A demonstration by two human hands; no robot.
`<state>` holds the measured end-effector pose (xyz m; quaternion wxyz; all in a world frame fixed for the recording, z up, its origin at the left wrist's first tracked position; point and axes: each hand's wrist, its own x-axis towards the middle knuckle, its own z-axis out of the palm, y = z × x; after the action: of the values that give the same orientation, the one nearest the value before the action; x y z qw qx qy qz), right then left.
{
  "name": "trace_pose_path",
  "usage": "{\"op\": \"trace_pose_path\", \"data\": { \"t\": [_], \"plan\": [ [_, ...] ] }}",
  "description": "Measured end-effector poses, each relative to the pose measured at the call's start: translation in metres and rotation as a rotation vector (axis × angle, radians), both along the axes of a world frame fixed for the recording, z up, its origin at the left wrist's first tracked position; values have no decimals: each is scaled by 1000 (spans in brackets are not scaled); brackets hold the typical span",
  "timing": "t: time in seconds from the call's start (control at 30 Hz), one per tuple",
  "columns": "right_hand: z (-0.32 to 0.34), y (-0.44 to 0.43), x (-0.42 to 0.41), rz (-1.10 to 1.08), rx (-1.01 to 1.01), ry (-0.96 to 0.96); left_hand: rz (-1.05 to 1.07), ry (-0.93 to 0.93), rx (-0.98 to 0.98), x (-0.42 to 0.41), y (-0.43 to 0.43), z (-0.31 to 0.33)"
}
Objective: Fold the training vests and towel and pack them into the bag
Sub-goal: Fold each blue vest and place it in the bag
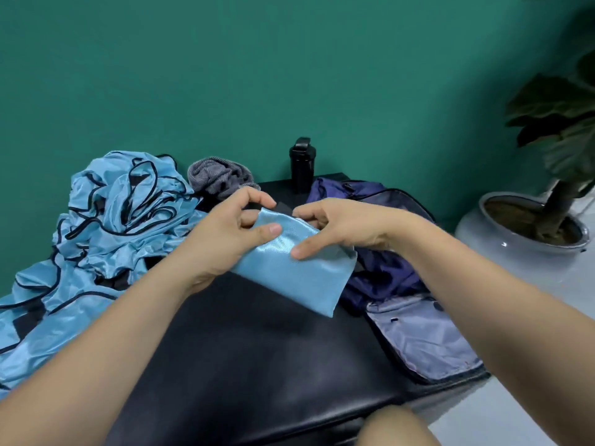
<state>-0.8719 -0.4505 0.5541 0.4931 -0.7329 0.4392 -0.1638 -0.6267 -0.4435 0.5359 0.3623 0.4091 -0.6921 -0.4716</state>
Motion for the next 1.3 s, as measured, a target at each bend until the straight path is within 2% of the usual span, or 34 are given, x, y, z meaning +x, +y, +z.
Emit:
{"op": "trace_pose_path", "data": {
  "t": [0.17,0.3,0.37,0.47,0.63,0.7,0.77,0.87,0.97,1.07,1.13,1.2,1.27,1.3],
  "plan": [
    [29,-28,-66,-55,-178,274,-20,96,-15,-71,-39,-9],
    [36,-61,-107,-88,-396,522,75,95,-56,-115,-72,-29],
    [29,-81,-123,-112,-489,663,185,-11,-78,-129,-90,-44],
    [10,-104,-137,-136,-586,828,261,-311,-119,-143,-106,-65],
    [-29,-132,-136,-75,-534,961,-4,-698,-181,-156,-109,-84],
    [-42,-141,-133,-34,-446,1048,-88,-746,-66,-158,-106,-88],
    [-48,-148,-130,-1,-345,1124,-86,-736,15,-158,-104,-91],
    [-58,-157,-122,5,-258,1118,24,-725,-65,-153,-100,-90],
    [-79,-159,-108,15,-331,1107,69,-677,-77,-145,-90,-88],
    [-103,-151,-103,-53,-580,1160,65,-653,-55,-139,-82,-88],
    [-117,-147,-112,-36,-873,1213,75,-643,-56,-136,-80,-88],
    [-121,-139,-123,-59,-1039,1151,78,-636,-65,-134,-79,-87],
    [-125,-130,-133,-88,-916,1016,74,-620,-59,-134,-77,-85],
    [-128,-126,-136,-94,-752,964,74,-609,-54,-134,-77,-85]
  ]
}}
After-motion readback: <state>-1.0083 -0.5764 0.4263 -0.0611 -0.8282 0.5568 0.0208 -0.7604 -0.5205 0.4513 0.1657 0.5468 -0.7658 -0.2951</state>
